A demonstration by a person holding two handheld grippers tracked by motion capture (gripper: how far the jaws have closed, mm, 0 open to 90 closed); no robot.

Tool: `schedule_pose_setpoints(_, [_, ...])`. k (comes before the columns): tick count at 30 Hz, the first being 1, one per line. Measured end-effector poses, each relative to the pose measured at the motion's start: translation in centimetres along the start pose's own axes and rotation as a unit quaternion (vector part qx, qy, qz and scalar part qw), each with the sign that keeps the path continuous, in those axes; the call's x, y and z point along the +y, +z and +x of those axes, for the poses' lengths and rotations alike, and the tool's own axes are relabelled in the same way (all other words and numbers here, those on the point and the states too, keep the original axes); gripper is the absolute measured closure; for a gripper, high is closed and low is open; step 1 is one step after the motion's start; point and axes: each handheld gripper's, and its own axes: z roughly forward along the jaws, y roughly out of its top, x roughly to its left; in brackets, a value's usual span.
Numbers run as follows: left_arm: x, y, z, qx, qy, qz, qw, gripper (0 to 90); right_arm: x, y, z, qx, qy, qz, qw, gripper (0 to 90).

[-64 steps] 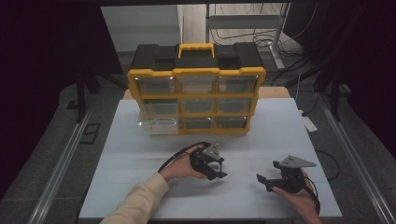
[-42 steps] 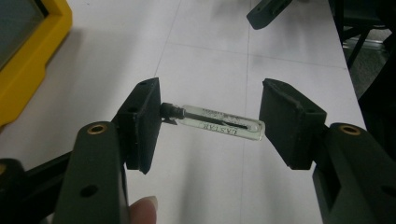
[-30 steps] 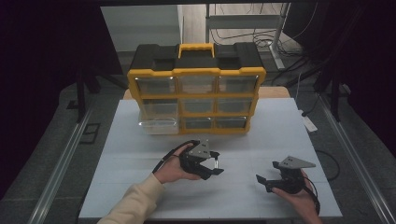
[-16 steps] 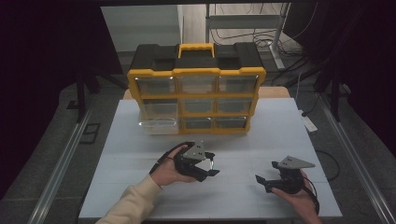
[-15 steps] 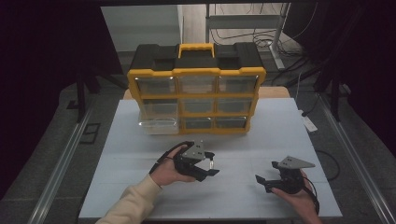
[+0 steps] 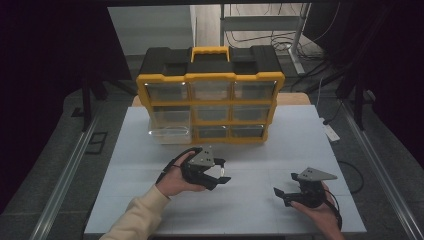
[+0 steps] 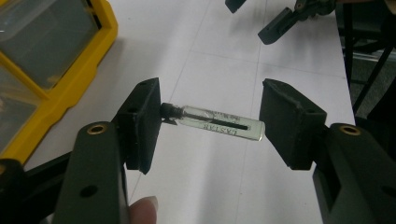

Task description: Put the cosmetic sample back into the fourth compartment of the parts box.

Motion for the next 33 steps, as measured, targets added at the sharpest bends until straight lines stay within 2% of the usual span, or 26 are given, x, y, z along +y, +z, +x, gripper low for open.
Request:
schedule_pose_setpoints(5, [-0.1,-0.5,0.4,0.007,-0.003,0.0,1.0,40.0,0.0,0.0,0.0,0.0,0.0,0.001,1.0,11.9])
schedule_pose_setpoints(19, [0.3,-2.4,0.8,0.029,-0.01,-0.017,0.9994,40.1,0.1,-0.1,-0.1,-0.004,0.001,-0.001,1.0,11.9])
schedule_pose_setpoints(24, [0.4,-3.2,0.8,0.036,-0.006,-0.032,0.9988,40.1,0.0,-0.1,-0.1,-0.004,0.001,0.001,1.0,11.9])
schedule_pose_setpoints(33, [0.4,-4.6,1.3,0.055,-0.017,-0.045,0.9973,40.1,0.0,0.0,-0.1,-0.002,-0.001,0.001,1.0,11.9])
